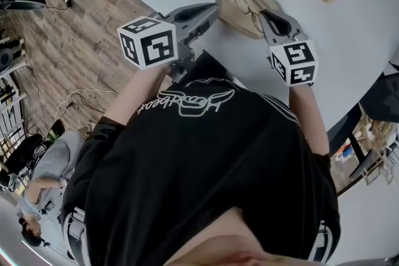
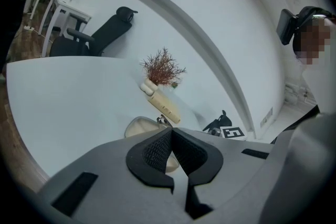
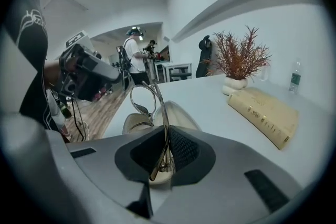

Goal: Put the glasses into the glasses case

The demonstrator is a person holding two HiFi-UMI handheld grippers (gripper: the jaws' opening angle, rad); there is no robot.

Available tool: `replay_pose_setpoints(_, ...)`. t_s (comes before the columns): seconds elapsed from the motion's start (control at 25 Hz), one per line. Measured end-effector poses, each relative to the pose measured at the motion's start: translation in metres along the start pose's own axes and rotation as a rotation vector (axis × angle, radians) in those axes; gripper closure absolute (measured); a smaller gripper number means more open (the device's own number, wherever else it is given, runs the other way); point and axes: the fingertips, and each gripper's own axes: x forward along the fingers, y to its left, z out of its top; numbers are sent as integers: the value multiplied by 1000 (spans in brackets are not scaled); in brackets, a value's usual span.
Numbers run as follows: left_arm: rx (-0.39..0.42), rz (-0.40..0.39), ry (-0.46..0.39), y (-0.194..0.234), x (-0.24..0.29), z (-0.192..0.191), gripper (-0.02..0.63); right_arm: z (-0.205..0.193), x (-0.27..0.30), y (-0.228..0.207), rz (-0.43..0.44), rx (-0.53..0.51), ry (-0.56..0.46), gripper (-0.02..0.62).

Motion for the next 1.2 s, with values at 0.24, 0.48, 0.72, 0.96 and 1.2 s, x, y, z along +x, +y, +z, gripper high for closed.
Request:
replay_pose_setpoints(0.24, -1, 2, 7, 1, 1, -1, 600, -13, 14, 5, 1, -60, 62, 566)
replay_pose_setpoints(0.48, -18, 6, 12, 7, -3, -7, 598, -27, 26, 11, -18, -146, 131, 566)
replay_pose_setpoints(0.72, -26, 4, 20, 8, -5, -13, 600, -38, 32, 15, -34, -202, 181, 566)
replay_pose_setpoints(0.96, -43, 3, 27, 12, -3, -17, 600, -42, 38, 13, -31, -234, 228, 566)
replay_pose_setpoints(1.2, -46, 7, 17, 14, -8, -17, 600, -43, 38, 14, -50, -279, 269, 566)
